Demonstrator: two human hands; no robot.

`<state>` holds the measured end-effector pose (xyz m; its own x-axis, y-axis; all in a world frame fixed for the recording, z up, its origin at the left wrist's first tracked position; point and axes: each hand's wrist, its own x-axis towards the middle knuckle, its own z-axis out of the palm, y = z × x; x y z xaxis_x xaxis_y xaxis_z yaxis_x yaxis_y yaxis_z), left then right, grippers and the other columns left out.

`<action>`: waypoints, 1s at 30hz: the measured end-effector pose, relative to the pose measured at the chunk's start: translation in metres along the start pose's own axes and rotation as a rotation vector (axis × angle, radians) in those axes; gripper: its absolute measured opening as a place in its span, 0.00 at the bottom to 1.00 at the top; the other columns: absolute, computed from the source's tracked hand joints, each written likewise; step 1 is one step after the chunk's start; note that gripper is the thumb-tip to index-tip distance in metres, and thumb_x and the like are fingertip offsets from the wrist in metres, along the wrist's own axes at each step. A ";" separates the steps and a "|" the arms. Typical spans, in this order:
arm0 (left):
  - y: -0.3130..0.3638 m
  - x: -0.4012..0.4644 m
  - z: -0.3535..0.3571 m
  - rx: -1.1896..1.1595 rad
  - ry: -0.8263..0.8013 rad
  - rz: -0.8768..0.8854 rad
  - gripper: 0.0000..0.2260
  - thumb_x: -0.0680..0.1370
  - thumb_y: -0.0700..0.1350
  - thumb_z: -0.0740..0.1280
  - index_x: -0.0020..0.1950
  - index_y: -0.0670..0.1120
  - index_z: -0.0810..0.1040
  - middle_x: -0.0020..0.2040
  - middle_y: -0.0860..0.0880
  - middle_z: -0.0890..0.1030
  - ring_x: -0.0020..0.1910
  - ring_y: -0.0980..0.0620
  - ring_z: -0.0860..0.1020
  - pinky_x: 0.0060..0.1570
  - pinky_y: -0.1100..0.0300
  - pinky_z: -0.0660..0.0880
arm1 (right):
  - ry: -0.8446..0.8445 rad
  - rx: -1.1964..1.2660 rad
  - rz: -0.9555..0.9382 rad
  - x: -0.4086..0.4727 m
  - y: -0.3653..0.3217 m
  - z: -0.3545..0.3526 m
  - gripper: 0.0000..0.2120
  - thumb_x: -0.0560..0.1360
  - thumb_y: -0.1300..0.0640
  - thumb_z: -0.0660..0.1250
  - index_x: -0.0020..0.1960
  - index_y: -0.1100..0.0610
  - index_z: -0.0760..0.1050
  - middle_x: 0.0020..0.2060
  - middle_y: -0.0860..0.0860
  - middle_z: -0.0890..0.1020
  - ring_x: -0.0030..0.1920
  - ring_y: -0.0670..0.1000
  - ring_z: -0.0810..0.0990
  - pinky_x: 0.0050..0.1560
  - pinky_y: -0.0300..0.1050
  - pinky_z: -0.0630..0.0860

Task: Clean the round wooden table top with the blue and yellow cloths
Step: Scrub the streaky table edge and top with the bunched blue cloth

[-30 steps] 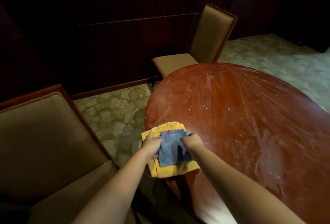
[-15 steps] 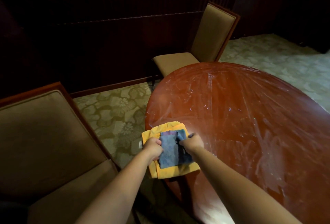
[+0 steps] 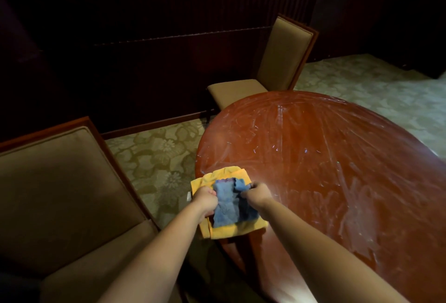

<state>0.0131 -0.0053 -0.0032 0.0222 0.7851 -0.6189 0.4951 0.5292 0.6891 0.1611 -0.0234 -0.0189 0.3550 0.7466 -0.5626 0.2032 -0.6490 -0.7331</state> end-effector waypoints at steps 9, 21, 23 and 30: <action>0.030 -0.040 -0.004 -0.200 -0.024 0.192 0.13 0.72 0.27 0.57 0.38 0.45 0.71 0.28 0.46 0.70 0.20 0.54 0.66 0.20 0.68 0.59 | 0.051 -0.013 0.020 -0.022 0.007 -0.011 0.06 0.74 0.59 0.63 0.44 0.62 0.76 0.40 0.58 0.81 0.43 0.57 0.80 0.42 0.47 0.77; 0.072 -0.087 0.020 -0.586 0.026 0.282 0.12 0.68 0.28 0.61 0.38 0.45 0.73 0.38 0.42 0.76 0.37 0.47 0.73 0.34 0.59 0.70 | -0.326 0.633 0.116 -0.077 -0.002 -0.049 0.12 0.79 0.55 0.60 0.47 0.60 0.80 0.37 0.54 0.84 0.33 0.50 0.82 0.31 0.39 0.77; 0.079 -0.095 0.025 -0.591 0.047 0.314 0.11 0.69 0.29 0.61 0.38 0.45 0.73 0.36 0.45 0.75 0.36 0.48 0.72 0.33 0.60 0.69 | -0.173 0.641 0.073 -0.079 -0.005 -0.057 0.11 0.78 0.56 0.63 0.52 0.62 0.79 0.41 0.56 0.84 0.35 0.53 0.82 0.32 0.41 0.77; 0.089 -0.111 0.050 -0.452 0.100 0.289 0.05 0.70 0.37 0.62 0.37 0.46 0.71 0.35 0.45 0.75 0.36 0.47 0.72 0.35 0.56 0.70 | 0.109 0.552 -0.241 -0.097 -0.010 -0.110 0.05 0.80 0.61 0.58 0.46 0.57 0.70 0.37 0.54 0.75 0.34 0.51 0.75 0.31 0.40 0.74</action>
<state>0.0986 -0.0617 0.1084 0.0083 0.9343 -0.3564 0.0580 0.3554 0.9329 0.2251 -0.1058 0.0854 0.4553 0.8248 -0.3353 -0.2028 -0.2706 -0.9411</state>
